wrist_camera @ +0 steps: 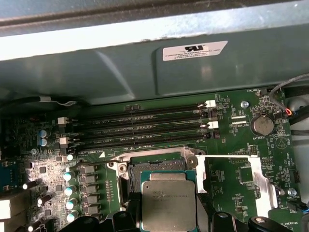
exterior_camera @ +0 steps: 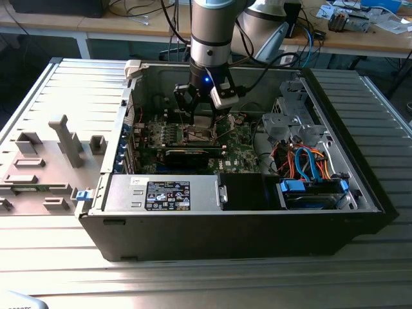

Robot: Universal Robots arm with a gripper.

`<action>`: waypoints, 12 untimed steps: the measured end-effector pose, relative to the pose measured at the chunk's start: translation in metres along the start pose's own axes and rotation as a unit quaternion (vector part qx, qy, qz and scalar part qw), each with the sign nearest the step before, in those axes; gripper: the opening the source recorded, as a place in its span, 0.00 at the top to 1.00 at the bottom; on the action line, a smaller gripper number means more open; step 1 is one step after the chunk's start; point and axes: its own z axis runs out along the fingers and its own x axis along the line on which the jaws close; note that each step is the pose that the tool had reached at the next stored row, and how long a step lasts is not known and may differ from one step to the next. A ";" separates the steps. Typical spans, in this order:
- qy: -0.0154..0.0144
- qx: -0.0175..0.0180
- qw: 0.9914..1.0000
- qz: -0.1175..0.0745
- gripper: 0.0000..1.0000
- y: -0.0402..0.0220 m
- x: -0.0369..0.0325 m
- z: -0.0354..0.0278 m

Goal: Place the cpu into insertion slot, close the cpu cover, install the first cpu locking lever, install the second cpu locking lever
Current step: 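Place the cpu into insertion slot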

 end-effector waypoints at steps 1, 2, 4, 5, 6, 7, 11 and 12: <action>0.000 0.000 1.000 0.001 0.46 0.0000 0.0000 0.0001; 0.000 0.000 1.000 0.001 0.46 0.0000 0.0000 0.0002; 0.000 0.000 1.000 0.002 0.46 0.0000 0.0000 0.0004; 0.000 0.000 1.000 0.003 0.46 0.0000 0.0000 0.0006; 0.000 0.000 1.000 0.004 0.46 0.0000 0.0000 0.0007; 0.000 0.000 1.000 0.004 0.46 0.0000 0.0000 0.0008; 0.000 0.000 1.000 0.006 0.46 0.0000 0.0000 0.0012; 0.000 0.000 1.000 0.007 0.46 0.0000 0.0000 0.0014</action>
